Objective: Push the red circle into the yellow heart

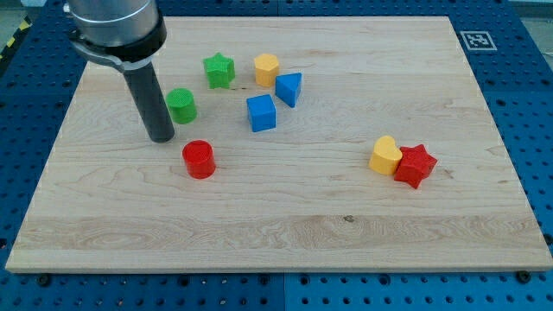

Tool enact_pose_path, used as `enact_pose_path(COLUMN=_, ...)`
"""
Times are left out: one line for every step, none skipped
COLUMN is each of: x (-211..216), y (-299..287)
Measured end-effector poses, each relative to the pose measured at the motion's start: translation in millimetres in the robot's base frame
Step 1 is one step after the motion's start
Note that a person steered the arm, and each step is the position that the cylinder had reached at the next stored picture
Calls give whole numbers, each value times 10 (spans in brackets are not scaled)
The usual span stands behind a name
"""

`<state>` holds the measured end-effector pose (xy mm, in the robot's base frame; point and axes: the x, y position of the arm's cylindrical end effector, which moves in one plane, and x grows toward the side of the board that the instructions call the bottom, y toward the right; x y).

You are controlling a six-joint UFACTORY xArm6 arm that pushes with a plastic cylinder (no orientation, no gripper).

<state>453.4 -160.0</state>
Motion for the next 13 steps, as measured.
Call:
enact_pose_path(x=83, y=217)
enact_pose_path(x=204, y=346)
enact_pose_path(x=392, y=212)
enact_pose_path(x=539, y=232)
enact_pose_path(x=490, y=544)
enact_pose_path(x=464, y=948)
enact_pose_path(x=330, y=1409)
enact_pose_path(x=224, y=1893)
enact_pose_path(x=224, y=2240)
enact_pose_path(x=224, y=2511)
enact_pose_path(x=224, y=2538)
enact_pose_path(x=221, y=2528)
enact_pose_path(x=-399, y=2528)
